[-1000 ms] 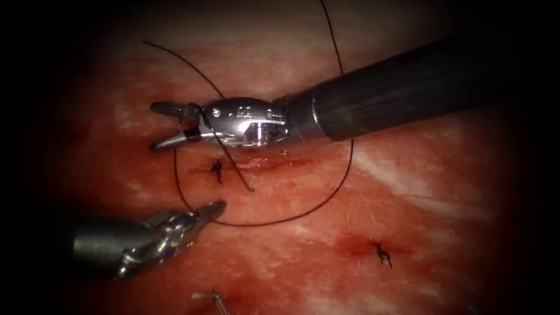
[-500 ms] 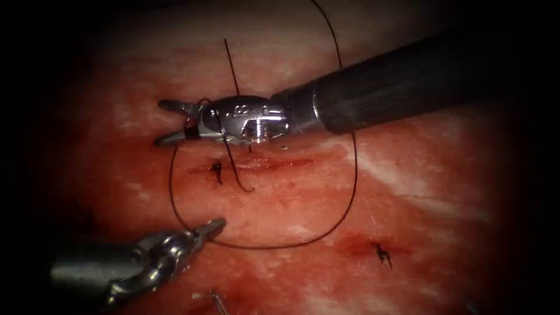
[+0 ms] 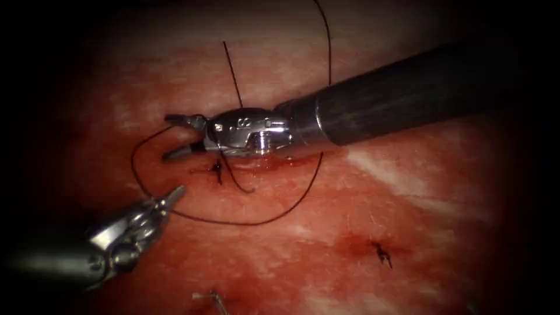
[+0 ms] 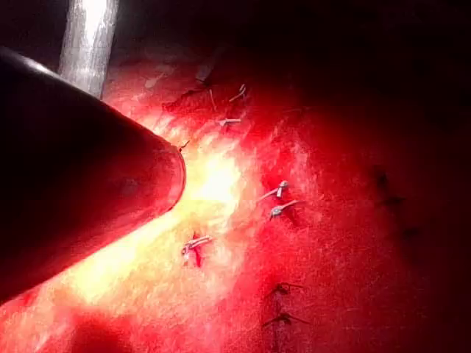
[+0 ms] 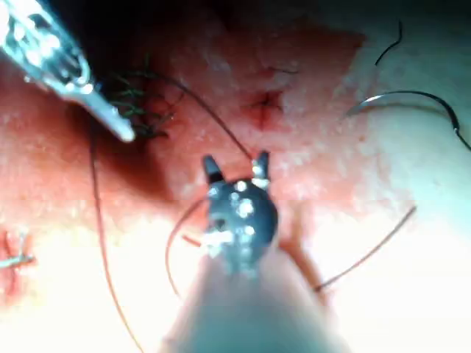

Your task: Wound Closure

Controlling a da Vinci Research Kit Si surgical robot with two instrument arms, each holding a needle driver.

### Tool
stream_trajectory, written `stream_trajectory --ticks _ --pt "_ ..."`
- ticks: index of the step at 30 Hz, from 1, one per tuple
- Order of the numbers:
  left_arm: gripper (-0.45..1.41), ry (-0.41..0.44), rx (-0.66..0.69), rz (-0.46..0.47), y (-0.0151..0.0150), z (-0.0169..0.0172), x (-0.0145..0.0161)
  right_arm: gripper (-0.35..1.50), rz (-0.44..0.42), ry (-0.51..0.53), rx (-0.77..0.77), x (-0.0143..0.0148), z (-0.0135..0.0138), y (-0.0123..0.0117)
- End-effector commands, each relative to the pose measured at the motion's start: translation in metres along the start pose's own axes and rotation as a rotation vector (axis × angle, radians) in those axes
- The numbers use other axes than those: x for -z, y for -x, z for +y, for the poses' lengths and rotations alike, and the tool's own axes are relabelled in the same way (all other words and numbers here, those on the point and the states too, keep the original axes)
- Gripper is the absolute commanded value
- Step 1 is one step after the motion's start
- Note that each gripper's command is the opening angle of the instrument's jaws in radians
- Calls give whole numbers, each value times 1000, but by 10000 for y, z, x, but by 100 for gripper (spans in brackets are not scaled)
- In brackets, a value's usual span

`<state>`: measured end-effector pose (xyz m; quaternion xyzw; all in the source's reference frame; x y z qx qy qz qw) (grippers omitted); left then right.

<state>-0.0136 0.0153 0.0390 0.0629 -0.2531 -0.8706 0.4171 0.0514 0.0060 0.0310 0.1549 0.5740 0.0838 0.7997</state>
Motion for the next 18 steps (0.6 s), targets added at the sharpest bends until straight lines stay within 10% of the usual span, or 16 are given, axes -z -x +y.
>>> stream_trajectory --ticks 1,18 --pt "-45 3 2 4 -2 0 -6 114 2 -4 -1 -6 -2 2" --pt "-45 60 137 28 14 70 -87 111 54 -32 -15 10 0 -10"
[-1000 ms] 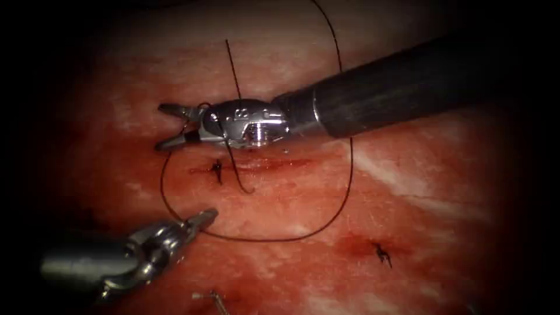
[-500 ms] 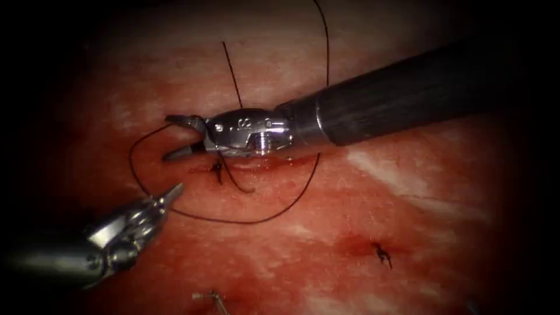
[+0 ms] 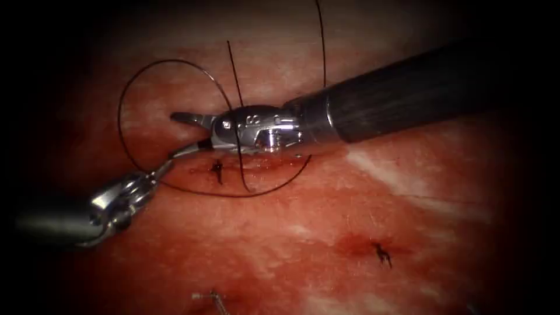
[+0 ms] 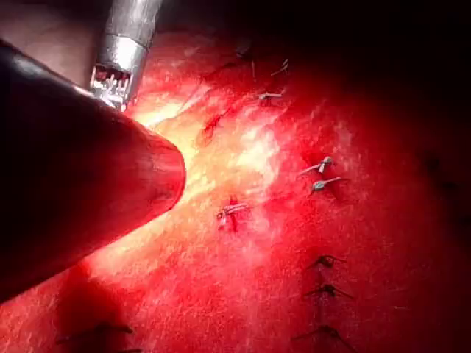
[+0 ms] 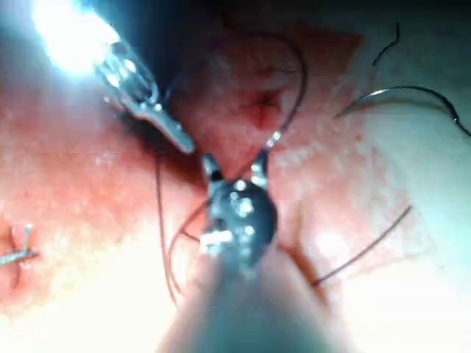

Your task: Wound Closure

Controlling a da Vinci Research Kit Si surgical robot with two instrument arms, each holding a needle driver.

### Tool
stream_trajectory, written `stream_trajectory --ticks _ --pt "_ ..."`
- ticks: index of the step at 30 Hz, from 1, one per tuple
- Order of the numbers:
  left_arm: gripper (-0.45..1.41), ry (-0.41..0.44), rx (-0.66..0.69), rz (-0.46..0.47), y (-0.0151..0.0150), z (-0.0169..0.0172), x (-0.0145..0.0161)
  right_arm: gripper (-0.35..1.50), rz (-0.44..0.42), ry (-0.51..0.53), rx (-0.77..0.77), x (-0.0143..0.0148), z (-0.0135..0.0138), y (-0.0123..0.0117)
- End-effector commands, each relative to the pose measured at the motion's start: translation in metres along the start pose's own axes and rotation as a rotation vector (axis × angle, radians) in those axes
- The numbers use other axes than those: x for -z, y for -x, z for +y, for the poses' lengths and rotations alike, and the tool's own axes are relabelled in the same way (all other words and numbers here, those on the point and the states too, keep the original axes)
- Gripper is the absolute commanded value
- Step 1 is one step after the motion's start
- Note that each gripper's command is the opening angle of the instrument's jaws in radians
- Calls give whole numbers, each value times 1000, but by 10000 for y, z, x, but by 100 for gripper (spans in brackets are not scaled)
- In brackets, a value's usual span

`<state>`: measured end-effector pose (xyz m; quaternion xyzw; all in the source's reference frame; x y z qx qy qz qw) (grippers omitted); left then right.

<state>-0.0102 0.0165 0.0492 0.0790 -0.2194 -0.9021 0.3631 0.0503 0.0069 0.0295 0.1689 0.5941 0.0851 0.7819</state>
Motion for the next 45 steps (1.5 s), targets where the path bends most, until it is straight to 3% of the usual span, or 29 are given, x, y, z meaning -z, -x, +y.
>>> stream_trajectory --ticks 1,8,12,15,19,20,22,24,27,30,31,36,39,45 --pt "-45 12 16 10 -10 12 -14 109 8 -5 -1 -5 -3 1" --pt "-45 28 92 51 -25 26 -9 113 50 32 -19 16 8 -2" --pt "-45 45 235 75 -39 21 22 120 40 61 -17 40 13 0" --pt "-45 144 350 168 -61 9 57 123 40 96 -18 74 15 0" --pt "-45 193 484 398 -83 -15 92 123 65 133 -27 111 14 -2" --pt "-45 224 549 541 -88 -27 104 123 72 146 -28 121 13 -2" --pt "-45 259 626 694 -91 -43 118 121 78 165 -27 136 11 -2" --pt "-45 361 831 918 -71 -79 136 121 85 202 -28 166 12 -8" --pt "-45 385 946 986 -50 -89 134 118 96 225 -17 185 14 -16" --pt "-45 327 1075 985 -12 -94 122 118 130 269 -10 214 22 -33" --pt "-45 308 1146 996 12 -92 112 118 170 308 -5 234 28 -46" --pt "-45 264 1308 1107 65 -70 94 116 287 395 -14 285 41 -69" --pt "-45 242 1369 1153 82 -66 91 116 294 413 -15 295 43 -70" --pt "-45 134 1594 1268 155 -49 69 116 283 464 -15 310 47 -64"
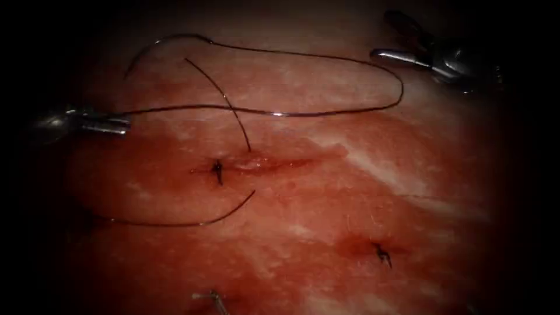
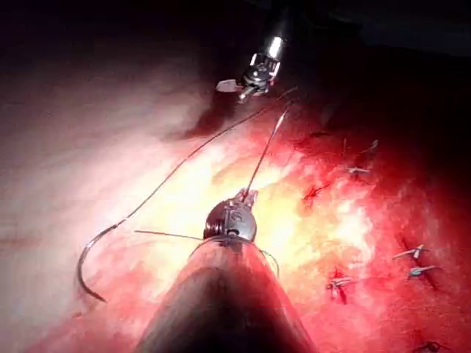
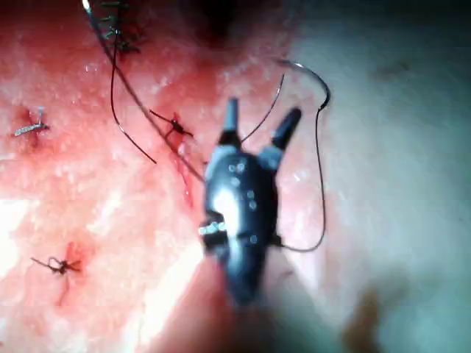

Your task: Wound Closure

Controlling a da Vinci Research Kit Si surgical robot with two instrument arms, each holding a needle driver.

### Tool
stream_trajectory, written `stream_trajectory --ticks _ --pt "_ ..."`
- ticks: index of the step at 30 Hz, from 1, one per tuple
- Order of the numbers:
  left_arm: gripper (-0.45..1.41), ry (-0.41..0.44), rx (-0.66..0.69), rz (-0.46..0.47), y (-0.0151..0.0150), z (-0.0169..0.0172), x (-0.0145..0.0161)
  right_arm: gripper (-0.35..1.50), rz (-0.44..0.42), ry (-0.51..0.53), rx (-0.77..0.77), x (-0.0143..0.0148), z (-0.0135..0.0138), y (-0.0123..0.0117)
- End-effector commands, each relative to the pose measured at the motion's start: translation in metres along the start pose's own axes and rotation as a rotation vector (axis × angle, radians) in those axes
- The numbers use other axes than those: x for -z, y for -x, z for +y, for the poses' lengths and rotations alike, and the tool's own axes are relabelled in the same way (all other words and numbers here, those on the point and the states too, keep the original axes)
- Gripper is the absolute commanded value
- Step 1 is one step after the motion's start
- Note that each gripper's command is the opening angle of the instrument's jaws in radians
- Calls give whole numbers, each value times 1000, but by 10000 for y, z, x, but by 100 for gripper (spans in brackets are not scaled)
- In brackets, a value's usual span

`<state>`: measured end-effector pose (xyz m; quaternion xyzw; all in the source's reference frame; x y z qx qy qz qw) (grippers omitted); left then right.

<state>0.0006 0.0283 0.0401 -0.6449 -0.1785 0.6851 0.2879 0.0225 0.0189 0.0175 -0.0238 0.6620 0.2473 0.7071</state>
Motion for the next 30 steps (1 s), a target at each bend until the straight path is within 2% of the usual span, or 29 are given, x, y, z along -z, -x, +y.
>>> stream_trajectory --ticks 1,2,4,8,14,15,20,26,27,29,30 --pt "-45 -15 23 29 6 -12 3 116 -6 3 1 -1 -2 8" --pt "-45 -51 72 96 7 -39 22 116 -5 6 1 0 0 9" --pt "-45 -96 119 161 10 -67 43 116 -2 8 1 1 -1 9" --pt "-45 -147 222 280 29 -110 79 116 -1 10 5 0 -7 10" --pt "-45 -264 310 387 78 -163 132 118 -30 -25 25 -18 -24 19" --pt "-45 -312 324 409 94 -178 152 118 -39 -32 30 -25 -28 21" --pt "-45 -379 338 408 128 -196 177 118 -53 -50 39 -40 -35 27" --pt "-45 -428 339 325 149 -190 174 120 -76 -79 54 -54 -48 38" --pt "-45 -407 346 266 154 -180 168 120 -85 -83 59 -58 -51 41" --pt "-45 -396 358 249 156 -175 166 121 -94 -87 64 -61 -55 43" --pt "-45 -368 380 224 162 -158 158 128 -116 -110 74 -67 -65 49"
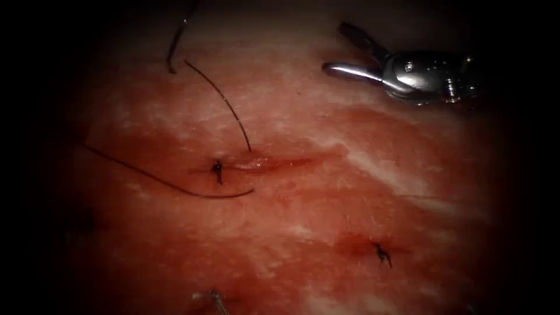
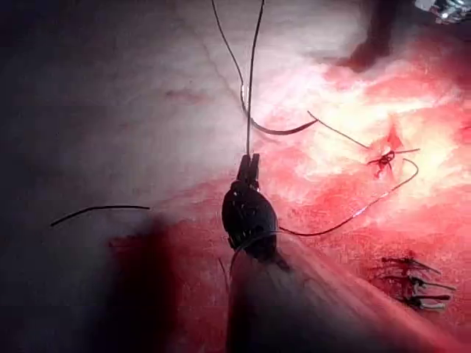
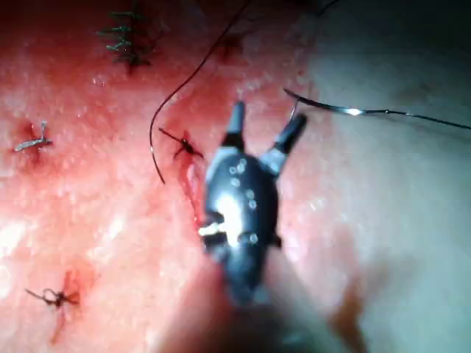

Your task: Wound Closure

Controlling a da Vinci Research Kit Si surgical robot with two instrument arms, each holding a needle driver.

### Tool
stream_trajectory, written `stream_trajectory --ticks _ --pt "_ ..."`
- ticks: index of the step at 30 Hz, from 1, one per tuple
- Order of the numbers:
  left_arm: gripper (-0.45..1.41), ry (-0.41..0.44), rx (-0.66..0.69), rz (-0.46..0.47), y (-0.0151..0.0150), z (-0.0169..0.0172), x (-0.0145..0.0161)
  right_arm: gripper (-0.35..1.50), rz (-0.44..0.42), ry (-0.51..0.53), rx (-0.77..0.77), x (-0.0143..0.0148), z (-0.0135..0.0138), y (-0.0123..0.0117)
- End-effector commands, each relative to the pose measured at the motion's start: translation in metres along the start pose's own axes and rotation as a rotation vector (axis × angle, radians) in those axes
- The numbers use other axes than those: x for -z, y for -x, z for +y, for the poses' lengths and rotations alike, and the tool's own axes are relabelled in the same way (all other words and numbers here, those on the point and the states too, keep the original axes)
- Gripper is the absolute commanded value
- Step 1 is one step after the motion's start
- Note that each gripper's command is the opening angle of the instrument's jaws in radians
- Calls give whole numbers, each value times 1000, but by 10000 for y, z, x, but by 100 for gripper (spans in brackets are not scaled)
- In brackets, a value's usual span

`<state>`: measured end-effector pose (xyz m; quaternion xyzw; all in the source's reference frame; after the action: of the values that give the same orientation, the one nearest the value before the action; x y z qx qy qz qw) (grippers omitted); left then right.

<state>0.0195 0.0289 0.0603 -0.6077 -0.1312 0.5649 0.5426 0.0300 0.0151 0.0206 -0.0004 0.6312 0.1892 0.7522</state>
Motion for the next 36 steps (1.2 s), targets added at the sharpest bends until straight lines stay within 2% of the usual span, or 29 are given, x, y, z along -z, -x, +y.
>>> stream_trajectory --ticks 1,6,7,8,12,13,16,18,19,20,26,28,33,34,36 --pt "-45 8 5 -4 10 1 -4 128 -4 -13 -1 -9 -11 6" --pt "-45 124 106 -39 46 56 -6 135 -101 -119 -60 -33 -51 19" --pt "-45 176 134 -66 61 85 -12 136 -130 -140 -77 -42 -64 23" --pt "-45 203 153 -77 66 97 -16 138 -150 -150 -89 -47 -71 24" --pt "-45 294 240 -110 85 146 -37 138 -191 -180 -102 -57 -86 22" --pt "-45 340 310 -134 93 166 -50 138 -197 -192 -107 -60 -92 19" --pt "-45 378 347 -166 100 180 -62 138 -205 -207 -103 -61 -98 17" --pt "-45 381 400 -186 107 190 -76 138 -237 -249 -96 -62 -114 18" --pt "-45 351 443 -186 112 193 -84 138 -261 -286 -102 -65 -128 22" --pt "-45 351 443 -186 112 193 -84 138 -261 -286 -102 -65 -128 22" --pt "-45 242 541 -151 122 188 -93 138 -334 -363 -108 -78 -169 37" --pt "-45 233 547 -144 120 187 -94 138 -331 -374 -111 -83 -176 41" --pt "-45 257 578 -71 106 202 -104 131 -328 -393 -123 -95 -182 56" --pt "-45 313 618 -27 95 215 -115 106 -320 -415 -136 -102 -185 70" --pt "-45 342 640 -5 87 223 -124 101 -313 -418 -136 -113 -189 84"
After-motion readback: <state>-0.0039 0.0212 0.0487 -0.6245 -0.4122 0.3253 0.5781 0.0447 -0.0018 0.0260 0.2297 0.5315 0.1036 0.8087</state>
